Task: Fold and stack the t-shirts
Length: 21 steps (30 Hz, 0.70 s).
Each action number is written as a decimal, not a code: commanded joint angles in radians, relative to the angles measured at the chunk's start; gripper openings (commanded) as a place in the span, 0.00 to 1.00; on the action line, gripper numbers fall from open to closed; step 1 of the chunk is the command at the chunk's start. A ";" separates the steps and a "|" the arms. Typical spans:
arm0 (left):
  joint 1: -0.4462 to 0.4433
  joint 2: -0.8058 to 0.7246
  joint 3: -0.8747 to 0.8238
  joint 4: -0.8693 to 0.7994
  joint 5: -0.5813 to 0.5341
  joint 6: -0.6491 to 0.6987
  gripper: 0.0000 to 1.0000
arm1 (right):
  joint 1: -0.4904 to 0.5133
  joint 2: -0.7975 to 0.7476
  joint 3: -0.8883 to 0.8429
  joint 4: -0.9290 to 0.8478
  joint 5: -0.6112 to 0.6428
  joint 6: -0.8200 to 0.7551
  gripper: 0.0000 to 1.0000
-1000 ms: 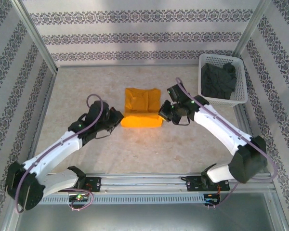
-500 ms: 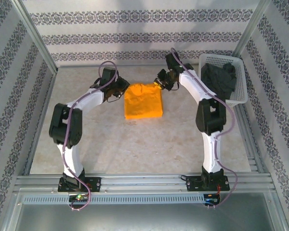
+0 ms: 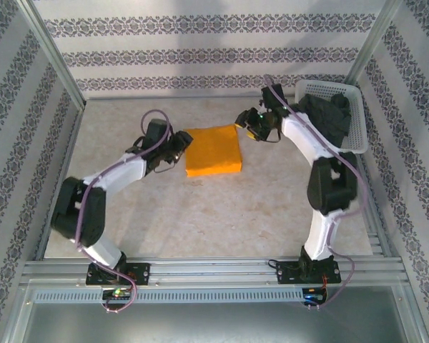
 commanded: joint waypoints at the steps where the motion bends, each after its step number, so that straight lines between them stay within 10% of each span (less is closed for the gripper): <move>1: -0.142 -0.046 -0.103 0.070 -0.109 -0.211 0.58 | 0.022 -0.205 -0.266 0.232 -0.029 0.029 0.56; 8: -0.329 0.115 -0.064 0.272 -0.283 -0.476 0.66 | 0.026 -0.551 -0.741 0.439 -0.099 0.161 0.62; 21: -0.348 0.462 0.115 0.411 -0.395 -0.655 0.61 | -0.036 -0.777 -0.853 0.301 -0.123 0.157 0.61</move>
